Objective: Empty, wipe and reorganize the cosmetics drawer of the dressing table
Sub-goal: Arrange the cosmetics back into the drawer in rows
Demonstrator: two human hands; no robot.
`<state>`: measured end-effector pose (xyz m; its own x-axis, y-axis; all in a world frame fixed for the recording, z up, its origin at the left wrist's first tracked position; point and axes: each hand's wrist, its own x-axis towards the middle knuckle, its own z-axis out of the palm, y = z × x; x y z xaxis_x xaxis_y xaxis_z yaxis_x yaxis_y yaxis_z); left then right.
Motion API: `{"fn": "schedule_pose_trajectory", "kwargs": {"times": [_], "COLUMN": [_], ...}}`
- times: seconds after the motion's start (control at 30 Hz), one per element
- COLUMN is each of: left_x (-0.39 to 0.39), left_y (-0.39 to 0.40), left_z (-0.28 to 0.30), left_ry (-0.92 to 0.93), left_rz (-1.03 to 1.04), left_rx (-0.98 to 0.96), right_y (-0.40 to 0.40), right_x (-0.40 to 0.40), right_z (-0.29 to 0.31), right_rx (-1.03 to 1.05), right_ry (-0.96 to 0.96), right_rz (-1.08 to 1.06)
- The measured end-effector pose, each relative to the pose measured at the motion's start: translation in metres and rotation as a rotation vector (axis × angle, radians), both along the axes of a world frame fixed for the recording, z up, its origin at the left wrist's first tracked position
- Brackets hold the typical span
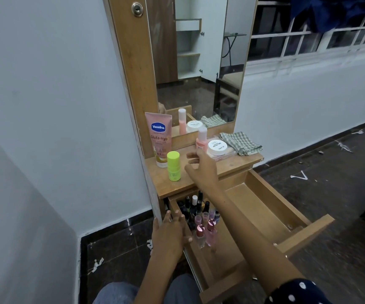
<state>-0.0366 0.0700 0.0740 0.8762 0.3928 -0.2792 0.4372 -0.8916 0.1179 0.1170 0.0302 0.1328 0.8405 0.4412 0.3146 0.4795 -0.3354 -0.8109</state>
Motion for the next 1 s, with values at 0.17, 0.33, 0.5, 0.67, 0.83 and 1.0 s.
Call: {"fn": "schedule_pose_trajectory", "kwargs": {"times": [0.17, 0.33, 0.5, 0.67, 0.83, 1.0], "left_x": [0.002, 0.001, 0.000, -0.002, -0.004, -0.006], "left_y": [-0.001, -0.001, -0.001, -0.001, -0.001, -0.003], "left_z": [0.000, -0.002, -0.001, -0.001, 0.000, 0.001], "left_ry": [0.022, -0.010, -0.018, -0.040, -0.058, -0.082], "left_rz": [-0.007, 0.013, -0.010, -0.011, -0.009, -0.001], "left_rx": [0.013, 0.006, 0.018, 0.008, -0.009, -0.017], "right_y": [0.018, 0.027, 0.001, -0.051, -0.127, -0.157], "right_x": [-0.011, -0.010, -0.003, -0.004, -0.001, -0.006], "right_z": [-0.004, -0.011, -0.011, 0.002, 0.007, -0.020], "right_rx": [-0.058, -0.141, -0.066, 0.068, -0.155, -0.640], "right_ry": [0.039, -0.082, -0.052, 0.018, 0.060, 0.077], "right_rz": [0.138, 0.069, 0.105, 0.124, 0.138, 0.093]}}
